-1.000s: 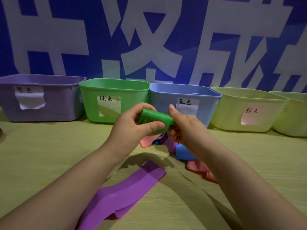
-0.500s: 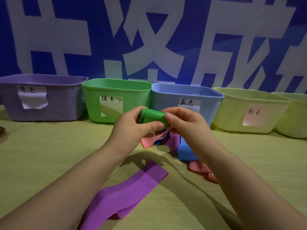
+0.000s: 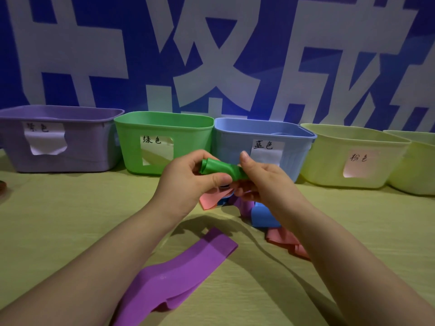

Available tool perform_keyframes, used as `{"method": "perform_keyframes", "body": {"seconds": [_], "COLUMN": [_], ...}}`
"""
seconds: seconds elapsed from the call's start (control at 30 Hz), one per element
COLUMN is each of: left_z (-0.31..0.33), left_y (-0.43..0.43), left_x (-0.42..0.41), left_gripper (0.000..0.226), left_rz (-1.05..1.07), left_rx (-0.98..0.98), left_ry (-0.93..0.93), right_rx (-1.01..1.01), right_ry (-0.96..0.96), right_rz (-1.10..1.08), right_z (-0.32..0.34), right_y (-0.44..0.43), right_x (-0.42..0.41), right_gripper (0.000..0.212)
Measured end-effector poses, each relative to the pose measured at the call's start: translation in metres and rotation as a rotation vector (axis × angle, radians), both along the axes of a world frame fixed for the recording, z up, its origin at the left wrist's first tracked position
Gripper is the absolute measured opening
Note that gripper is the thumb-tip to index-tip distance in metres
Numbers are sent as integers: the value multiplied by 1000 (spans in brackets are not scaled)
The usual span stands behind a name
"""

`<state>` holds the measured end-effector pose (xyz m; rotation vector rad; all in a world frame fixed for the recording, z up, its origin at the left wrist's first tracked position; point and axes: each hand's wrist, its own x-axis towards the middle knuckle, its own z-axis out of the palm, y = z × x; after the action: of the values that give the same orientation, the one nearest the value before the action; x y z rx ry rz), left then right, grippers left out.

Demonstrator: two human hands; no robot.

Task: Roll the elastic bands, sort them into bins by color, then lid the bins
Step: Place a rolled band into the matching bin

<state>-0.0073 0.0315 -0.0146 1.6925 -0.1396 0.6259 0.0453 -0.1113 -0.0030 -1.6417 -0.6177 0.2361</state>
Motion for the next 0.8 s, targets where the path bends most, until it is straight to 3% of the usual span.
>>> {"method": "perform_keyframes", "body": {"seconds": [0.13,0.3,0.43,0.6,0.8], "left_z": [-5,14,39,53,64], "left_y": [6,19,46,97,136], "left_x": [3,11,25,57,86], "left_gripper": [20,23,29,32,11], "left_rz": [37,15,44,289,637], "left_rx": [9,70,66,238,585], "left_ry": [29,76,55,80,159], "right_rx": [40,71,-28,-96,-232], "right_ry": [-63,-31,-223,-419,-562], "right_rz": [-2,-24,-89,-139,-170], "right_z": [-6,-4,22,41,59], "right_y": [4,23,58,112,155], "right_x": [1,19,44,77,105], "right_gripper": [4,13,18,10,25]}}
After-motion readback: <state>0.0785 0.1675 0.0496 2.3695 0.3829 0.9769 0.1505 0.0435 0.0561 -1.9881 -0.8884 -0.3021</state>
